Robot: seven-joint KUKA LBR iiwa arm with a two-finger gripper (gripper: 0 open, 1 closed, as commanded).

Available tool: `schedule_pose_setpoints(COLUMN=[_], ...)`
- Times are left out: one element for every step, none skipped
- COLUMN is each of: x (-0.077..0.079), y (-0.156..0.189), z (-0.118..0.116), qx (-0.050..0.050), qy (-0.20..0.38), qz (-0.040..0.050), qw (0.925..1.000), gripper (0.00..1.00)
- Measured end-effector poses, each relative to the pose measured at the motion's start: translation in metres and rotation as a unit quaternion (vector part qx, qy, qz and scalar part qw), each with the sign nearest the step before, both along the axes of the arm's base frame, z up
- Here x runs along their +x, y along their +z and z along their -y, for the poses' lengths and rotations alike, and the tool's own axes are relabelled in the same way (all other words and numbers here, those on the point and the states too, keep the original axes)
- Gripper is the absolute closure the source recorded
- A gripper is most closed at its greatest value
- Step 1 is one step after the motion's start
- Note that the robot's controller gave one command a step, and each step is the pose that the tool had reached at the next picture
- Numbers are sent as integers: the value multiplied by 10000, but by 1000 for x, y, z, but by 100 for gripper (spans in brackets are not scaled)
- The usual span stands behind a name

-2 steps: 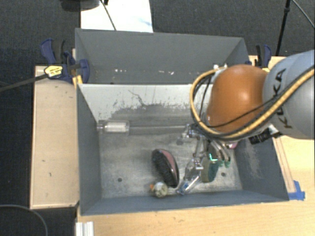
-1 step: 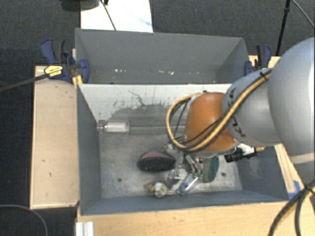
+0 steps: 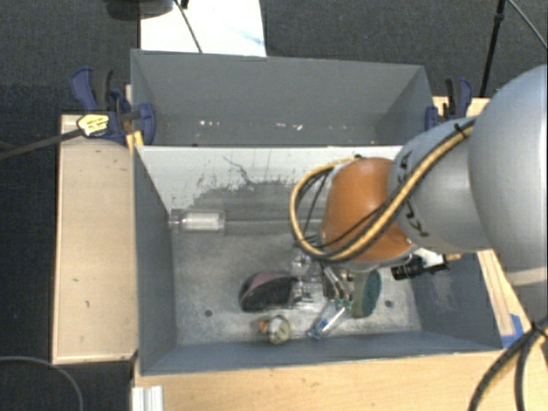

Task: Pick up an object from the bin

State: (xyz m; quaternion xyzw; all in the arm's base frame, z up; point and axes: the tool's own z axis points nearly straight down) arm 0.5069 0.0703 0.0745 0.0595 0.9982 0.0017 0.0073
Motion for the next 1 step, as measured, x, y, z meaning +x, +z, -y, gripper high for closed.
schedule_pose_setpoints(x=[37], y=[146], z=[27], qx=[-34], qy=[1978], qz=[-24], qw=[9802], gripper=[100])
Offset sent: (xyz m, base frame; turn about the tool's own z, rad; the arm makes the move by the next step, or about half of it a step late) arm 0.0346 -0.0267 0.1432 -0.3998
